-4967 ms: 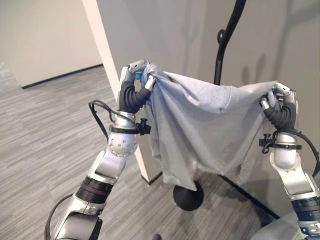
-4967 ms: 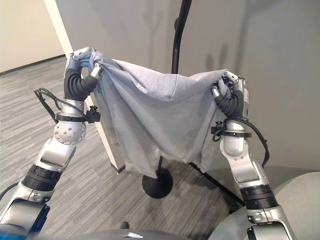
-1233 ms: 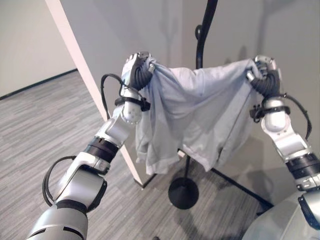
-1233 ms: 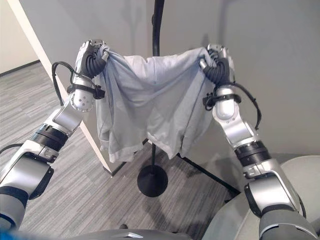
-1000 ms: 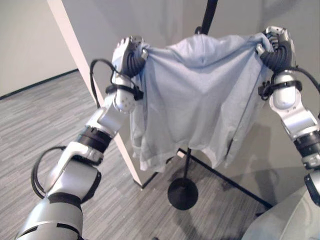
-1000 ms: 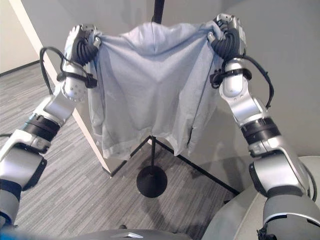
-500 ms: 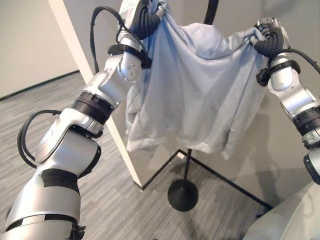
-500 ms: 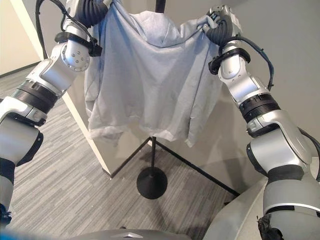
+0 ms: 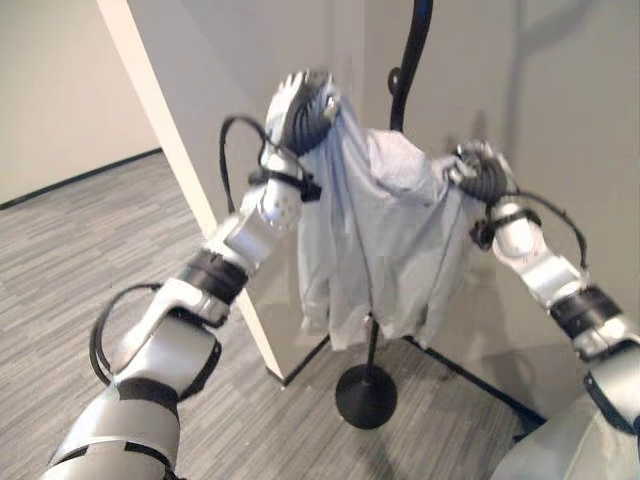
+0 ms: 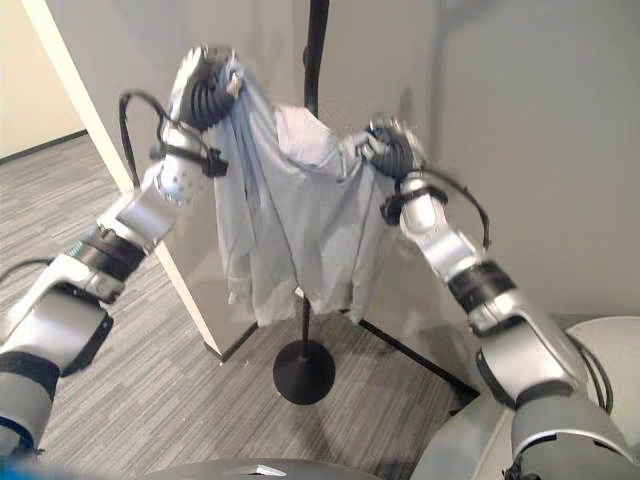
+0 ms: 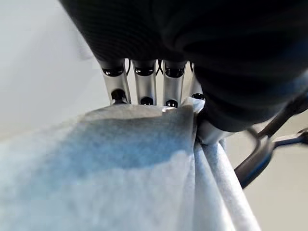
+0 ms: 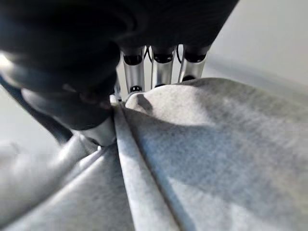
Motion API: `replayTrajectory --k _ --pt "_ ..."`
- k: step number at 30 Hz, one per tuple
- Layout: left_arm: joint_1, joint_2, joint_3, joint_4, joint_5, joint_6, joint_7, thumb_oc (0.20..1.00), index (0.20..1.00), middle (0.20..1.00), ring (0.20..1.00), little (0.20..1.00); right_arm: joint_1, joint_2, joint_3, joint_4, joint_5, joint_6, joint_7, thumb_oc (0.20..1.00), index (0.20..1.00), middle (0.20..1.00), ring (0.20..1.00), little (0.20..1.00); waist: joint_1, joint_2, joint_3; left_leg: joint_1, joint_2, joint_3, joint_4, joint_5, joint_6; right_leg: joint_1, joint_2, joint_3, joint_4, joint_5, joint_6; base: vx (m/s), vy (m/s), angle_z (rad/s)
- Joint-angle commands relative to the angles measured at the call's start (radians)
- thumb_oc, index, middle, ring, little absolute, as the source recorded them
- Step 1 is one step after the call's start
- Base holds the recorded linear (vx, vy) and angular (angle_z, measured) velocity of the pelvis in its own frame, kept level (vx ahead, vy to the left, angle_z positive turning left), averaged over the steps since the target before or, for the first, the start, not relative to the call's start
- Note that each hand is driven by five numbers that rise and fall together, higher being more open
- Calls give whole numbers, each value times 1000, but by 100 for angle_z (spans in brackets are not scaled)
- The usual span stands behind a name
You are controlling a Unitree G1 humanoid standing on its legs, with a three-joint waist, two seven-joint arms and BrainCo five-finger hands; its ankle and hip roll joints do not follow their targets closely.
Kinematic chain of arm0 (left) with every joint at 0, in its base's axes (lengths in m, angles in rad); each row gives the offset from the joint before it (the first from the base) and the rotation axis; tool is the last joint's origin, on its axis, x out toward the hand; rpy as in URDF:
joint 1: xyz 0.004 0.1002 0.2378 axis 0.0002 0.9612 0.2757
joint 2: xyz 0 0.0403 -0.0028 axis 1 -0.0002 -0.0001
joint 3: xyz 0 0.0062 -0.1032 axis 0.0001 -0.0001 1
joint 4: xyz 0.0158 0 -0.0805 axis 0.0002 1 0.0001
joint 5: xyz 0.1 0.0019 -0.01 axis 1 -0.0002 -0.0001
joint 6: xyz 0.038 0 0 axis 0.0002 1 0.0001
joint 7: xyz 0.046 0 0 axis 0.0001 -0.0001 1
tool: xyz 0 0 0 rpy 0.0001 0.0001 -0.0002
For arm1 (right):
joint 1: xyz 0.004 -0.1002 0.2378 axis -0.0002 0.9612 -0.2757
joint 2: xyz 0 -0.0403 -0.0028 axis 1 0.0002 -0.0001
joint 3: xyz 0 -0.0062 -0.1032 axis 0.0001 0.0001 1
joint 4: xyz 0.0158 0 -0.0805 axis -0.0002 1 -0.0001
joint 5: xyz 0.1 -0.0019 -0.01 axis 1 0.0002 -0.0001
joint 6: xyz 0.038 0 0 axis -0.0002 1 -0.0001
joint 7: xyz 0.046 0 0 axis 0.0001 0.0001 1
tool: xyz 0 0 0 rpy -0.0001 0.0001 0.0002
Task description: Hang the clothes on the sofa on the clothes rack.
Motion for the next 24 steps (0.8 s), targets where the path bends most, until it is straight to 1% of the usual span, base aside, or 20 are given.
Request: replayTrajectory --k 1,2,10,17,24 --pt "-114 -1 51 86 5 -18 23 200 200 200 200 200 -72 -22 -102 0 -41 -36 -42 200 200 200 200 200 36 5 23 129 -26 25 12 -172 -2 -25 12 -102 16 -24 30 0 0 0" --pt "-79 -9 54 84 12 -15 16 200 200 200 200 200 -37 -11 -117 -11 -46 -37 -40 200 200 200 200 200 38 3 24 130 -25 25 12 -173 -2 -24 12 -103 16 -24 29 0 0 0" --pt "-4 -26 60 108 18 -13 -3 200 200 200 200 200 23 16 -126 -4 -58 -37 -31 200 200 200 200 200 41 -3 30 132 -25 23 12 -171 -1 -22 13 -106 16 -24 26 0 0 0" --pt "-20 -32 39 166 15 -10 -6 200 200 200 200 200 2 29 -115 16 -43 -42 -36 200 200 200 200 200 40 -6 37 127 -23 24 12 -169 -2 -27 11 -106 16 -19 28 0 0 0" --pt "-14 -42 31 179 14 -11 -19 200 200 200 200 200 16 58 -85 32 -47 -43 -11 200 200 200 200 200 38 -6 40 129 -25 25 12 -169 -1 -27 12 -102 16 -19 27 0 0 0"
